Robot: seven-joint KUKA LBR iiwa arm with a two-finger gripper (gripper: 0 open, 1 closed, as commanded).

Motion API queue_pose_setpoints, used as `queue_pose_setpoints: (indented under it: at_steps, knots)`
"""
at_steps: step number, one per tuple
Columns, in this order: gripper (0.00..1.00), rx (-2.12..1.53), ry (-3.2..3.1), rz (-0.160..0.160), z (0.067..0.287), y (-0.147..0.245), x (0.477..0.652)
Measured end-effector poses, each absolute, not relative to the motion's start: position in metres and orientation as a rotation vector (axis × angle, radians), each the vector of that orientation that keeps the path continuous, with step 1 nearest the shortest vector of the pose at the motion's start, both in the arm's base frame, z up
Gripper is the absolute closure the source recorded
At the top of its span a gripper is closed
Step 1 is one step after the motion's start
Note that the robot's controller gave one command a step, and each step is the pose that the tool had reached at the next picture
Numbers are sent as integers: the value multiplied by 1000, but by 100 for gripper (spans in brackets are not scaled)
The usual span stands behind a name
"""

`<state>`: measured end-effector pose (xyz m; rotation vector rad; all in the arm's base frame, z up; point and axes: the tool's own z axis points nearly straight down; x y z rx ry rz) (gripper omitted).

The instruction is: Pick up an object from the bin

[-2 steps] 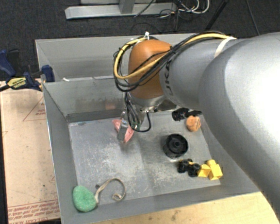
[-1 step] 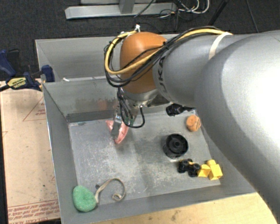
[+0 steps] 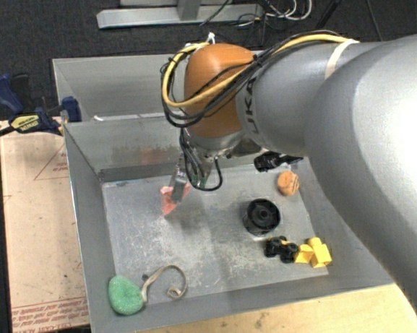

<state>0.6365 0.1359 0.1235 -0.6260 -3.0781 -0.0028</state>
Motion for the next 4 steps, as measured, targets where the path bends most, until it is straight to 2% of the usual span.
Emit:
queue_pose_setpoints:
  at_steps: [1, 2, 3, 4]
  knots:
    - [100, -622, -3082, 0, 138, 153, 631]
    - [100, -578, -3085, 1, 185, 166, 638]
    - [100, -570, -3091, -2, 200, 167, 641]
    - [100, -674, -3074, -5, 210, 160, 615]
